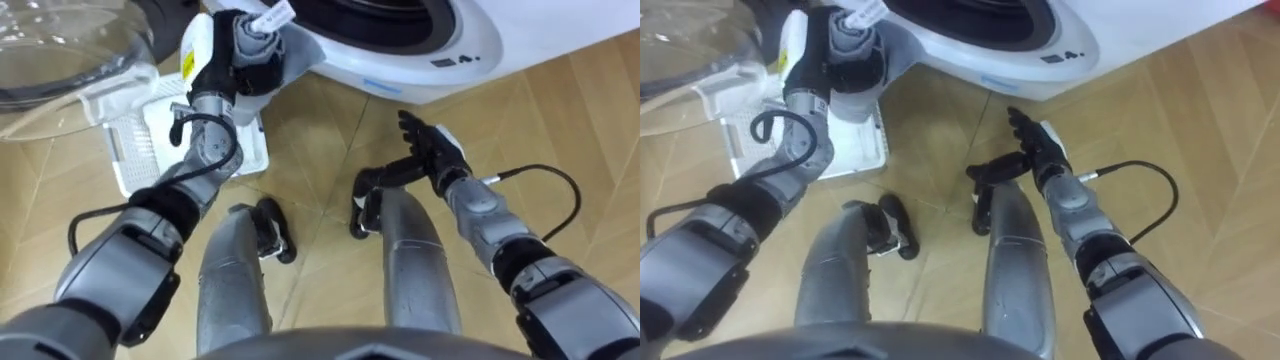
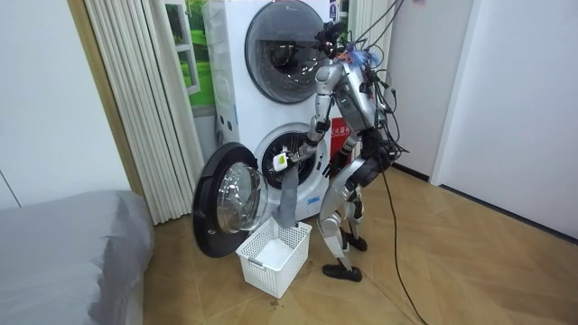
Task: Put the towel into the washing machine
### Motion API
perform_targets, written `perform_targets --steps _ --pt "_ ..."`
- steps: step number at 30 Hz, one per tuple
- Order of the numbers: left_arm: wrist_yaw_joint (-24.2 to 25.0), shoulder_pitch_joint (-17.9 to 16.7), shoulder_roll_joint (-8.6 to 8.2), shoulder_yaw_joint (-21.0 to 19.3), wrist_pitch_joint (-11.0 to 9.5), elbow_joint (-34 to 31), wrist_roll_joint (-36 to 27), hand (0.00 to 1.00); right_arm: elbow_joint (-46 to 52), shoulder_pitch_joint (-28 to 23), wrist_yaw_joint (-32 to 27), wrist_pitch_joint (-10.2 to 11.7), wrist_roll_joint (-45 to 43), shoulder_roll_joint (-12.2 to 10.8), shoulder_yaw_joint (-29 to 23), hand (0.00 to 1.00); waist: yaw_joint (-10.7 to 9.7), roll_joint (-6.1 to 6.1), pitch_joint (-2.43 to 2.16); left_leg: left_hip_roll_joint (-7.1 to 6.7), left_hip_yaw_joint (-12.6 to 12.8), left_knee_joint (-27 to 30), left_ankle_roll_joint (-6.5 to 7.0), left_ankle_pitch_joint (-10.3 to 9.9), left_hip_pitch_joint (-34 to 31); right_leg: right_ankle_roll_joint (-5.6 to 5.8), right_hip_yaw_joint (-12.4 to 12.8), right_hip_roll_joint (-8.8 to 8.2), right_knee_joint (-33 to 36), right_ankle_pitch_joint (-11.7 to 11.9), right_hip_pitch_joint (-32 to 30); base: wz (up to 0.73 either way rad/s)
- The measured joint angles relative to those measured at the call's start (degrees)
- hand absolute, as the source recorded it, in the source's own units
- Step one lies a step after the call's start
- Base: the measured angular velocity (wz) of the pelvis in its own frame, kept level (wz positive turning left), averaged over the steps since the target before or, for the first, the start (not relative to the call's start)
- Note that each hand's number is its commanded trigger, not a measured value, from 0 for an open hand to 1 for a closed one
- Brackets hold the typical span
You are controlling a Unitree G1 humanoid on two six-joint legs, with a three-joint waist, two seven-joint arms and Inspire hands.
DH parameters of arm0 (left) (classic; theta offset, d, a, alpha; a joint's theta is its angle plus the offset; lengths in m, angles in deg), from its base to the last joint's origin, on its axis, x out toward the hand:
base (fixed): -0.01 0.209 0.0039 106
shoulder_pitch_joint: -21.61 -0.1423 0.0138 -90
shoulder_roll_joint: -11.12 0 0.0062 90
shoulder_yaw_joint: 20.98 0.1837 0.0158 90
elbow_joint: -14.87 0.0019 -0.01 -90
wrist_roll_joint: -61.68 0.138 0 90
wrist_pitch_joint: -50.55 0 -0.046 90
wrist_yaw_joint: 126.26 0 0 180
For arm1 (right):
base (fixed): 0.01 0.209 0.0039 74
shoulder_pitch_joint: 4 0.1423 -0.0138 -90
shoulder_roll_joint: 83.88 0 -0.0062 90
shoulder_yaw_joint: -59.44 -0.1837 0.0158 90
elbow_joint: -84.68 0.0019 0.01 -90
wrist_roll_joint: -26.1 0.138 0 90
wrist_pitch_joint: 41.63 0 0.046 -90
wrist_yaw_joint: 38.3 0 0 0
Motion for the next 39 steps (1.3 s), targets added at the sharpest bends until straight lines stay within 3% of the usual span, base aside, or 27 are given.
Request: perform_targets --steps 1,4,11,13,16,20,24,27,34,39 --pt "1.8 -0.63 -0.19 -0.11 0.01 -0.48 -3.89 1.0 0.23 -0.27 0.54 -0.01 -0.18 -0.11 0.05 0.0 0.0 0.15 -0.44 0.06 0.01 -0.25 -0.08 0.14 0.15 -0.12 0.02 -0.01 -0.39 0.08 0.18 0.0" --pt "6.68 -1.23 0.08 -0.45 0.0 -2.8 -17.38 1.0 0.59 -0.47 0.74 -0.01 -0.63 -0.14 -0.09 0.0 0.0 0.0 -1.03 -0.88 -0.19 -1.93 -0.07 1.34 0.21 -0.22 -0.59 -0.39 -1.2 0.41 0.2 0.12" --pt "20.33 -2.65 -1.14 -1.57 0.21 -3.53 -38.15 1.0 0.61 -0.62 1.29 -0.32 -3.01 -1.66 -0.44 0.0 0.01 -0.1 -1.25 -0.84 -0.32 -2.99 -0.23 2.04 0.64 -0.39 -0.92 0.11 -3.01 1.25 1.12 0.0" --pt "25.12 -3.91 -1.36 -0.55 1.7 -4.62 -45.49 1.0 0.62 -0.62 2.11 -0.78 -4.26 -1.82 -0.46 0.0 -0.36 -0.08 -1.41 -0.75 -0.39 -3.88 -0.31 2.31 0.95 -0.32 -0.92 0.51 -4.49 2.03 1.69 -0.06" --pt "30.88 -5.61 -1.37 -0.21 3.84 -5.73 -51.12 1.0 0.75 -1.11 2.46 -1.36 -4.37 -1.57 -1.01 0.0 -0.62 0.37 -1.76 -0.77 -0.41 -4.19 -0.29 2.34 1.43 -0.07 -0.88 1.08 -5.33 2.41 2.31 -0.03" --pt "35.76 -6.67 -1.43 -0.28 5.65 -5.75 -55.37 1.0 2.24 -2.22 2.55 -1.39 -4.91 -1.49 -1.6 0.0 -0.53 0.66 -1.94 -0.84 -0.38 -4.62 -0.31 2.36 2.08 -0.06 -0.95 1.17 -5.61 2.57 2.99 -0.01" --pt "38.36 -7.49 -1.35 0.54 7.54 -5.72 -61.94 1.0 2.41 -2.36 3.05 -1.41 -4.88 -1.33 -2.13 0.0 -0.35 1.68 -2.57 -0.86 -0.47 -4.91 -0.32 2.37 2.56 -0.01 -1.24 1.2 -6.26 2.64 3.63 0.0" --pt "39.91 -7.51 -1.38 0.78 8.68 -5.7 -64.74 1.0 2.42 -2.04 3.52 -1.55 -4.96 -1.34 -2.23 0.0 -0.25 1.82 -2.59 -0.92 -0.46 -5.04 -0.38 2.45 2.66 -0.03 -1.2 1.19 -6.21 2.65 3.62 0.0" --pt "45.07 -7.91 -1.24 0.89 11.68 -5.46 -62.07 1.0 2.44 -2.11 4.9 -3.55 -6.89 -1.01 -4.69 0.0 -0.25 1.85 -2.54 -0.95 -0.32 -5.23 -0.41 2.46 2.79 -0.05 -0.93 1.27 -6.2 2.64 3.55 0.0" --pt "47.82 -7.89 -0.41 1.8 12.37 -4.92 -57.78 1.0 2.36 -1.99 5.17 -5.21 -6.86 -0.68 -5.35 0.0 -0.19 2.04 -2.41 -0.94 -0.09 -5.34 -0.41 2.46 2.9 -0.04 -0.86 1.28 -6.28 2.64 3.55 0.0"
